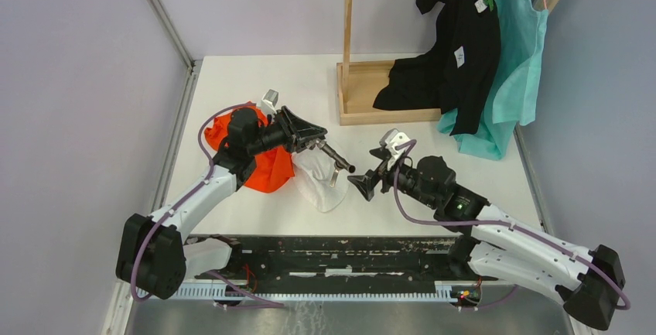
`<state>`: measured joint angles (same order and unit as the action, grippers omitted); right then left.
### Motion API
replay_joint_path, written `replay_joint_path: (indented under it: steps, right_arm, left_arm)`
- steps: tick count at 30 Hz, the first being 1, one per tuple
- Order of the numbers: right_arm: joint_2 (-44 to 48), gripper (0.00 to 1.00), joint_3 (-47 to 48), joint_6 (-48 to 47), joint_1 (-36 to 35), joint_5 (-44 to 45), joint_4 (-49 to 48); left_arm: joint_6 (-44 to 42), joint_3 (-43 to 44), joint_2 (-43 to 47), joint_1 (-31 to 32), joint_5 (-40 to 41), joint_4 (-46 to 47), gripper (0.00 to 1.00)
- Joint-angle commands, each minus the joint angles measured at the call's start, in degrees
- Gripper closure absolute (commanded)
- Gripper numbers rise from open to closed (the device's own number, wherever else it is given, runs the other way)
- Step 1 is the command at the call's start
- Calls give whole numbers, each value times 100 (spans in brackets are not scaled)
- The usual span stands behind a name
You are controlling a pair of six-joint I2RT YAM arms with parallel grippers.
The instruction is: Install the water faucets
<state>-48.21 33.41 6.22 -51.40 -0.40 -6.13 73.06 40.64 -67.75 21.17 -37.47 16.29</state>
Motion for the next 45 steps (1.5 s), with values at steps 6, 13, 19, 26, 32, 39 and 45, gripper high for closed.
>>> replay_joint_path:
  steps: [6, 13, 19, 26, 32, 39, 45]
  right_arm:
    - [290, 0, -327, 30, -28, 17, -752]
    - [-136, 0, -332, 212, -37, -482, -1311]
    - [-833, 7, -266, 248, -173, -178, -2105]
    - [-1604, 46, -103, 287, -247, -123, -2493]
    - [-1496, 53, -345, 591, -255, -2, -2974]
    - [-1718, 44, -326, 758, -268, -150, -3262]
    - [-2048, 79, -151, 910, -299, -337, -3395]
  left_arm:
    - [50, 163, 160, -17, 91, 234, 97]
    - [72, 120, 136, -9, 109, 268, 97]
    - [87, 111, 157, -9, 84, 287, 97]
    - [121, 67, 248, -8, 57, 322, 97]
    - [133, 17, 322, -12, 96, 328, 97]
    - [167, -45, 364, -2, 82, 339, 97]
    - [209, -80, 473, -8, 96, 339, 97]
